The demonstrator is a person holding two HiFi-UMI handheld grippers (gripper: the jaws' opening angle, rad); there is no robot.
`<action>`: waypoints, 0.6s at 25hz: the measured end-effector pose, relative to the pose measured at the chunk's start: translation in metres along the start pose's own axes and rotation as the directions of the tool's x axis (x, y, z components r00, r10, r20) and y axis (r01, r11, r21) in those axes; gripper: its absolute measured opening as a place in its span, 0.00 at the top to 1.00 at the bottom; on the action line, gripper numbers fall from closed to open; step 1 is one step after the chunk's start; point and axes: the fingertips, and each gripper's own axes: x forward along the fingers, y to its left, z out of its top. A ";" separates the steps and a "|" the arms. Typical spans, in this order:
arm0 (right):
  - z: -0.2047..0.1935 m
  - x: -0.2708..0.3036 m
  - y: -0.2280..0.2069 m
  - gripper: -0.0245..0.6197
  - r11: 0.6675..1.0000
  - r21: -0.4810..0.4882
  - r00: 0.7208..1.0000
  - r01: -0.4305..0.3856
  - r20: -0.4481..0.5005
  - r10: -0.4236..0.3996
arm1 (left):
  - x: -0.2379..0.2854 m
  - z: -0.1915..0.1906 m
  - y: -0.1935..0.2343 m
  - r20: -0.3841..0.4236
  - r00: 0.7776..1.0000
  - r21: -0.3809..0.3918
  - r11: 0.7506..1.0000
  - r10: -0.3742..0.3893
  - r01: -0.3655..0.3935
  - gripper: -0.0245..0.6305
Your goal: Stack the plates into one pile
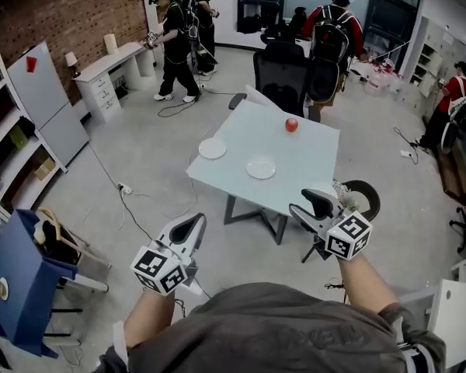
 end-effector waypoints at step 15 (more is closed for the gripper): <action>0.010 0.185 -0.082 0.64 0.999 0.047 0.999 0.024 -0.026 -0.023 | 0.075 0.017 0.196 -0.053 0.998 -0.025 1.000 -0.016 0.014 0.96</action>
